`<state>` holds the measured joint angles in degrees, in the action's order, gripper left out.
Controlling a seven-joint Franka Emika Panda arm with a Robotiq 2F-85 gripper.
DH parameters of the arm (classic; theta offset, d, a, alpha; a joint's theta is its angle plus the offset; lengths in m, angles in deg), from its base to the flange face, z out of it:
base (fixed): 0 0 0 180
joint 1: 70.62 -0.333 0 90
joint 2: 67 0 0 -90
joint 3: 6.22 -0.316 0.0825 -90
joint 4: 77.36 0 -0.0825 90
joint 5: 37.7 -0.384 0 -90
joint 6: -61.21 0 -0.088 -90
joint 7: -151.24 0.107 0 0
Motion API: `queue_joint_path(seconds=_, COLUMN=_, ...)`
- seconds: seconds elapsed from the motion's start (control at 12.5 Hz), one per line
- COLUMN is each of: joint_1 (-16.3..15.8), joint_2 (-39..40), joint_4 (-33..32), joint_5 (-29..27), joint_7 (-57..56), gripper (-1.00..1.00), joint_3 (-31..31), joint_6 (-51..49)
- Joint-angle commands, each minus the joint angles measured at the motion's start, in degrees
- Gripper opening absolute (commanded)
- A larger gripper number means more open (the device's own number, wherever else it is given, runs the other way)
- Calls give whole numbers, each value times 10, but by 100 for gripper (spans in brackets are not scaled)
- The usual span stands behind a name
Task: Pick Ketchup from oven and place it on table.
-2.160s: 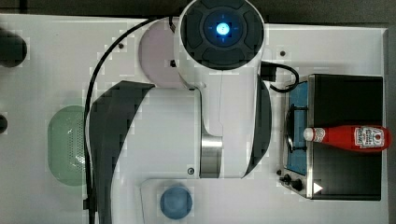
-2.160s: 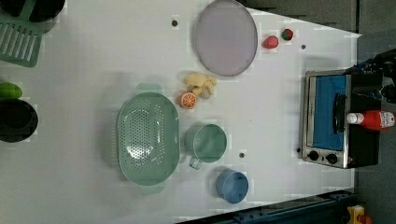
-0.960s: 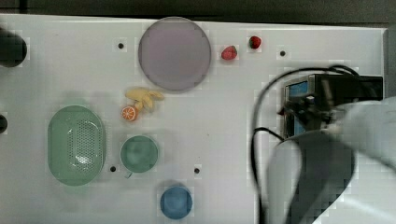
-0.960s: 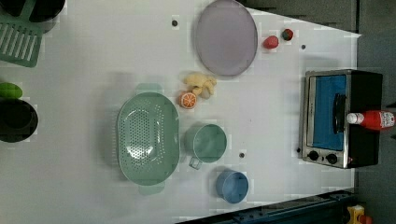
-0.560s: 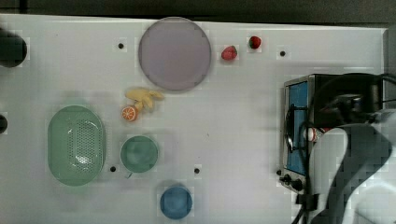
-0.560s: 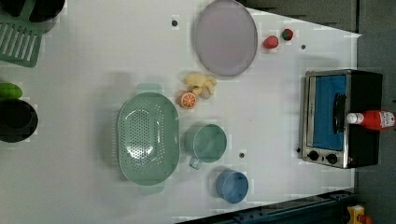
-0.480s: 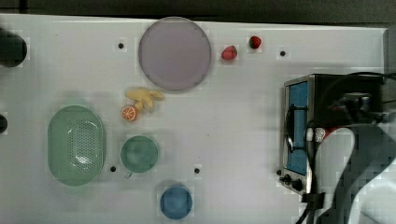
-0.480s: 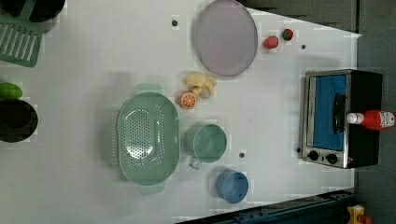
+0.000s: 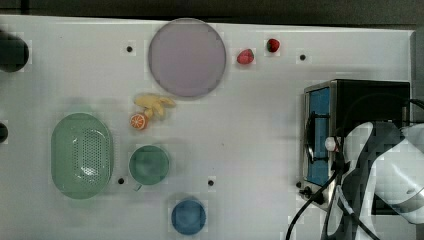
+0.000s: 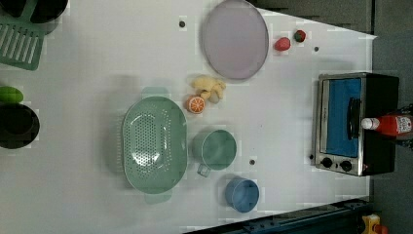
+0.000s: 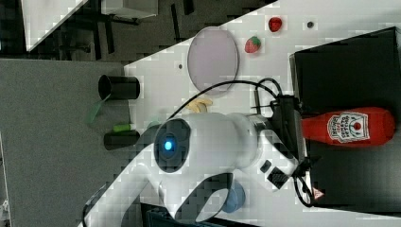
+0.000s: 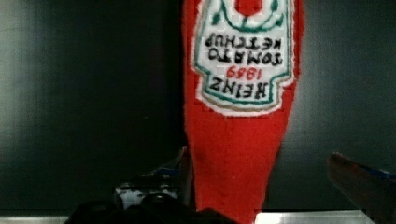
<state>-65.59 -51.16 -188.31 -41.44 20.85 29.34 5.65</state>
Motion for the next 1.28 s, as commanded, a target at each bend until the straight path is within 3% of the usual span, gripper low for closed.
queue_joint_path(seconds=0.08, joint_1=16, joint_2=6, joint_4=36, joint_5=-3, joint_7=-14, gripper=100, joint_3=3, joint_6=42)
queue_joint_path(seconds=0.56, joint_1=22, joint_2=41, joint_4=34, joint_5=-38, joint_7=-14, gripper=95, joint_3=3, joint_6=48)
queue_joint_path(seconds=0.8, joint_1=23, joint_2=38, joint_4=37, joint_5=-38, joint_7=-14, gripper=20, joint_3=4, joint_6=47)
queue_joint_path(seconds=1.04, joint_1=6, joint_2=10, joint_4=65, joint_5=-35, joint_7=-14, gripper=20, joint_3=-6, joint_6=8)
queue_joint_path(seconds=1.28, joint_1=-44, joint_2=-39, joint_4=115, joint_5=-15, joint_7=-14, gripper=20, joint_3=-43, joint_6=-104)
